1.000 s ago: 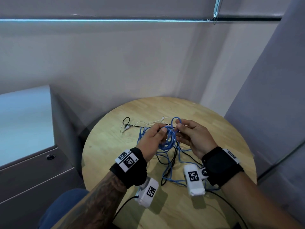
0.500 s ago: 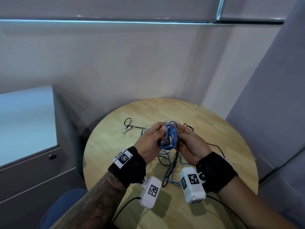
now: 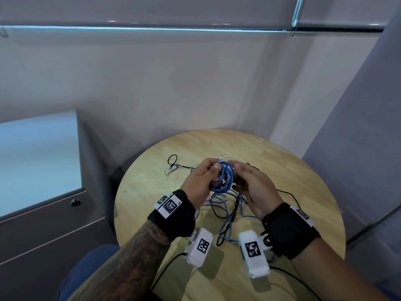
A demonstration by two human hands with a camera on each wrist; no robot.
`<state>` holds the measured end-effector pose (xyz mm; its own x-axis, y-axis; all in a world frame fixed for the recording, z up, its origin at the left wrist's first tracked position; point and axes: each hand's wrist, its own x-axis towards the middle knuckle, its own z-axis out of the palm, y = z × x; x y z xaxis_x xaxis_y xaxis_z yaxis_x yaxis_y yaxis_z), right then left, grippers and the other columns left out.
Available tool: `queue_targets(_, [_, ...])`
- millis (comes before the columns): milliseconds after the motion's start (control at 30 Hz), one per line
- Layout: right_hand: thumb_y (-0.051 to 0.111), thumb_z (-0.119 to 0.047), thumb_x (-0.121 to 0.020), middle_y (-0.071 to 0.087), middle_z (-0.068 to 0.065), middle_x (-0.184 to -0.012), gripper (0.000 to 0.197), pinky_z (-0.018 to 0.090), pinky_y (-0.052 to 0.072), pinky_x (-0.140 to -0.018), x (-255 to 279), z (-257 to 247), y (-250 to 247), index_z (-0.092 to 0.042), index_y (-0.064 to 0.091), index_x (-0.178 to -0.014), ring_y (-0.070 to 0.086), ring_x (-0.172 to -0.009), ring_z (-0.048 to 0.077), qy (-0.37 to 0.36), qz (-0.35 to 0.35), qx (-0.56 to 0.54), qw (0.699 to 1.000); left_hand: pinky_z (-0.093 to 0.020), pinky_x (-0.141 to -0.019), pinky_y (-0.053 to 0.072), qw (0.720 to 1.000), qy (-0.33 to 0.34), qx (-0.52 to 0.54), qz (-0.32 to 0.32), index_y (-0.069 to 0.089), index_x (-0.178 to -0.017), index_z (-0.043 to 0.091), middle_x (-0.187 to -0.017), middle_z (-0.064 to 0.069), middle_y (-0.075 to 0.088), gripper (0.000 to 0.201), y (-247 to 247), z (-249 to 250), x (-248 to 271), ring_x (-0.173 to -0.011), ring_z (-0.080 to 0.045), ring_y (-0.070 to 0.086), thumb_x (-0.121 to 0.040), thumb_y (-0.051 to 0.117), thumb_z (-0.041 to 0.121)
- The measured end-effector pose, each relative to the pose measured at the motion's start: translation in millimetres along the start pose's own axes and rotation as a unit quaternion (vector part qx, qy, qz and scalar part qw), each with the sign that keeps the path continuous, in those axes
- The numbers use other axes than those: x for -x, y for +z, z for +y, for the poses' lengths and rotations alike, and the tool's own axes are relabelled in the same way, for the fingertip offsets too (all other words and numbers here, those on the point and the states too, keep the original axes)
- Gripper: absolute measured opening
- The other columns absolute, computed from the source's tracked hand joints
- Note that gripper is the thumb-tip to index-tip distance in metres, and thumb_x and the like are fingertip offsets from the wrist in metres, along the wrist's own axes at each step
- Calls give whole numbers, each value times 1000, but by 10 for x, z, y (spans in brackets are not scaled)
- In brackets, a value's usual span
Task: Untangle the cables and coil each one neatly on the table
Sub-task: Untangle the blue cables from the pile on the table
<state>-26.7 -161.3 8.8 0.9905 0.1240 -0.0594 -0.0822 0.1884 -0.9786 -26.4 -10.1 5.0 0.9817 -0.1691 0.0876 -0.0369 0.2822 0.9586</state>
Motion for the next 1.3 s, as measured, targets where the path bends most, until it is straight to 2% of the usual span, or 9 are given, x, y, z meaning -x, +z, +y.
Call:
queue_targets(167, [84, -48, -64, 63, -12, -126, 89, 33, 52, -100, 42, 101, 44, -26, 48, -143, 62, -116, 7, -113, -44, 269, 956, -23, -68, 53, 1000, 13, -22, 15, 54, -110, 4, -92, -6, 68, 16, 33, -24, 10, -79, -13, 67, -103, 42, 13])
queue_targets(333, [78, -43, -75, 67, -12, -114, 65, 30, 53, -93, 102, 121, 106, -26, 55, -133, 64, -106, 6, -168, 0, 292, 942, -27, -72, 53, 999, -9, 37, 29, 57, -107, 5, -93, -13, 64, 17, 42, -28, 20, -82, -22, 62, -103, 41, 11])
queue_targets(500, [72, -21, -89, 74, 16, -81, 18, 36, 57, -70, 97, 41, 161, -13, 61, -101, 71, -72, 25, -133, 70, 119, 981, -23, -61, 42, 999, -12, 29, 24, 55, -108, 4, -72, -1, 56, 18, 137, -88, 57, -64, -12, 47, -103, 39, 13])
queue_targets(667, [69, -23, -91, 69, 14, -77, 33, 43, 55, -69, 37, 29, 139, 7, 59, -100, 66, -67, 30, -75, 97, 56, 991, -22, -60, 37, 995, 24, -102, 2, 52, -119, 5, -78, -1, 50, 21, 180, -101, 86, -63, -10, 41, -103, 41, 12])
queue_targets(800, [67, -32, -89, 68, 19, -97, 44, 43, 52, -81, 17, -51, 39, 6, 64, -112, 66, -83, 31, 48, -21, -16, 998, -16, -62, 42, 990, 56, -128, -27, 51, -108, 10, -80, 2, 52, 9, 128, -53, 102, -62, -2, 48, -101, 46, 10])
queue_targets(867, [60, -32, -93, 68, 16, -97, 32, 42, 51, -82, 35, -130, -18, -1, 69, -99, 64, -88, 29, 73, -60, -64, 994, -17, -64, 43, 984, 66, -155, -54, 51, -102, 15, -79, 8, 56, 3, 87, -66, 97, -65, -1, 51, -99, 51, 14])
queue_targets(967, [58, -23, -97, 60, 6, -76, 23, 34, 47, -71, 26, -218, -93, -14, 59, -76, 57, -74, 22, 44, -9, -89, 995, -19, -65, 41, 977, 61, -189, -81, 50, -96, 20, -70, 20, 55, 6, 72, -80, 94, -64, 0, 48, -97, 53, 15])
queue_targets(1100, [61, -17, -93, 56, 0, -77, 18, 29, 40, -72, 39, -235, -126, -18, 56, -76, 54, -74, 14, -10, -3, -61, 998, -17, -67, 42, 970, 68, -219, -79, 51, -96, 18, -73, 16, 55, 11, 64, -8, 83, -65, 1, 49, -98, 52, 7])
queue_targets(1300, [59, -13, -93, 55, 1, -70, 15, 30, 44, -74, 46, -288, -96, -10, 66, -81, 53, -71, 16, -53, -43, -10, 998, -32, -91, 49, 966, 55, -234, -92, 57, -117, 10, -101, 0, 64, 20, 20, 30, 96, -92, -8, 59, -96, 56, 10])
